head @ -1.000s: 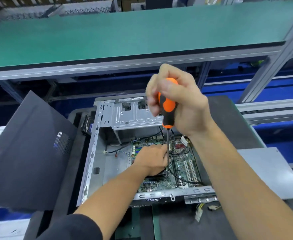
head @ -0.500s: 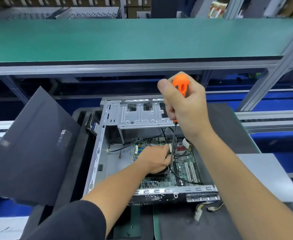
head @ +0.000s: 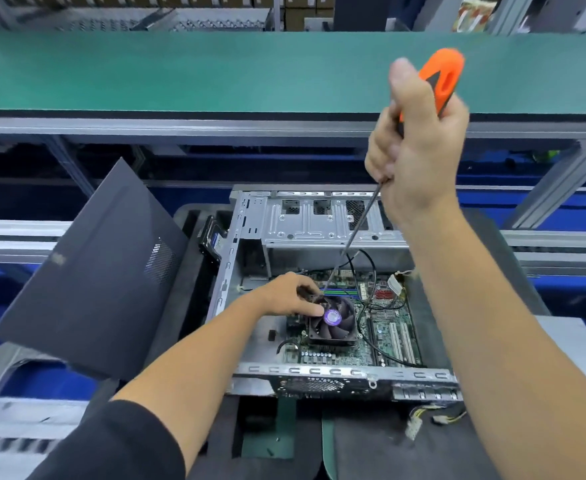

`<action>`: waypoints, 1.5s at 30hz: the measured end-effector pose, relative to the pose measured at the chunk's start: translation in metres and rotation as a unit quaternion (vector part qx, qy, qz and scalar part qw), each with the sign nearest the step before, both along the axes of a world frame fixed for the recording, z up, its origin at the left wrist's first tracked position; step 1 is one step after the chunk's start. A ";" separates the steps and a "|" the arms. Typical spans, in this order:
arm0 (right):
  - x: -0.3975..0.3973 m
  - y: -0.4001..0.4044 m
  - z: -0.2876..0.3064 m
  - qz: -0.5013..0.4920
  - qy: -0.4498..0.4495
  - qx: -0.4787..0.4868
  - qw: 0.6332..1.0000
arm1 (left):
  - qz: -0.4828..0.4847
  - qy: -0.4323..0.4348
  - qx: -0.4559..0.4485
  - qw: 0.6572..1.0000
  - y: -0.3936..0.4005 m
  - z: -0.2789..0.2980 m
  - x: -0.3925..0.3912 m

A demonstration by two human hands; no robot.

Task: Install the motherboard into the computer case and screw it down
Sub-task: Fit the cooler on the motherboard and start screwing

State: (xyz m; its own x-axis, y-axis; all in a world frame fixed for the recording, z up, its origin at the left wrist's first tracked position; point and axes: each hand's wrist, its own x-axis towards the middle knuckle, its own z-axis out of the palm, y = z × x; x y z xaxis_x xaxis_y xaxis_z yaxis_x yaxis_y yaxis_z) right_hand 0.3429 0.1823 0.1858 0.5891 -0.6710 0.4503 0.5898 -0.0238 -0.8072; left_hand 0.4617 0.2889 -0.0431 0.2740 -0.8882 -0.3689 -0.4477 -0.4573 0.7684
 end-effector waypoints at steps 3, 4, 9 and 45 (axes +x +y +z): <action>0.015 0.012 -0.012 -0.010 0.012 0.013 1.000 | 0.029 -0.009 -0.021 0.999 0.005 0.004 0.004; 0.020 0.016 -0.016 -0.011 0.015 0.016 1.000 | 0.046 -0.028 -0.019 0.998 0.005 0.005 0.005; 0.036 0.027 -0.032 -0.001 0.023 0.006 1.000 | 0.108 -0.060 0.025 0.992 0.011 0.001 0.000; 0.044 0.023 -0.045 0.018 0.059 -0.016 0.998 | 0.137 -0.024 0.018 0.990 0.014 -0.013 -0.013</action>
State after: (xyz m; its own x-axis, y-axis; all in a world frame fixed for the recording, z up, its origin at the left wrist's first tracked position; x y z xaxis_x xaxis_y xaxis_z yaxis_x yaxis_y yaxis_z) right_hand 0.3867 0.2049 0.1405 0.6625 -0.6345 0.3981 0.4921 -0.0320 -0.8700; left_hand 0.4487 0.3029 -0.0558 0.5205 -0.7650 -0.3794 -0.3385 -0.5928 0.7308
